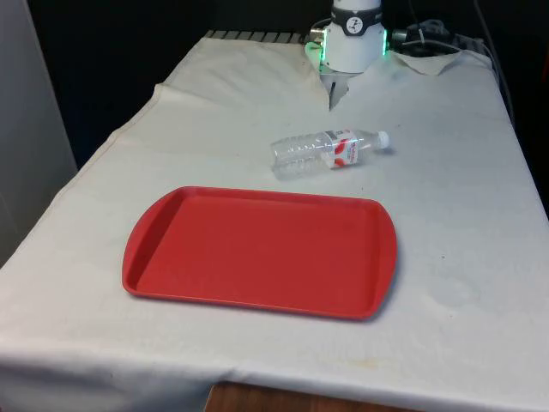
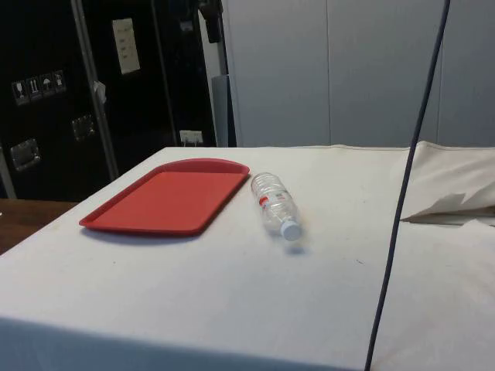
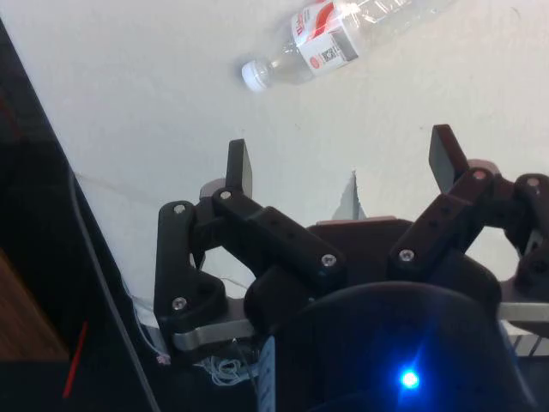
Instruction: Place the bottle upright on the tray.
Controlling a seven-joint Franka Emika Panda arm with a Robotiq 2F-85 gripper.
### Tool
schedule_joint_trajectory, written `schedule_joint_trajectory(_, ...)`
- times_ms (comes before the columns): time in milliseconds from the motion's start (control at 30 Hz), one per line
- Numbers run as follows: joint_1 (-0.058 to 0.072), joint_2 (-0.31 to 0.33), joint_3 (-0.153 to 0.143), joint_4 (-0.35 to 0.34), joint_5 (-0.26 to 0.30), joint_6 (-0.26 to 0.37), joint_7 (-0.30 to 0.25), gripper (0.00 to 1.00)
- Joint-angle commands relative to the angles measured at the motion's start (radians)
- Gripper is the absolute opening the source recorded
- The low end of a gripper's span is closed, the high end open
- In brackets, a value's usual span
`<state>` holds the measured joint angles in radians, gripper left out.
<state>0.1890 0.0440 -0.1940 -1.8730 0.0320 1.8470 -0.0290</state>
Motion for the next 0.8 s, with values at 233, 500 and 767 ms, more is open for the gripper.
schedule_joint_trajectory(233, 0.001, -0.035, 0.001, -0.050, -0.004, 0.027, 0.004, 1.00)
schedule_joint_trajectory(500, 0.001, -0.083, 0.002, -0.105, -0.006, 0.037, 0.004, 1.00)
schedule_joint_trajectory(767, 0.001, -0.129, 0.004, -0.156, -0.008, 0.047, 0.005, 1.00)
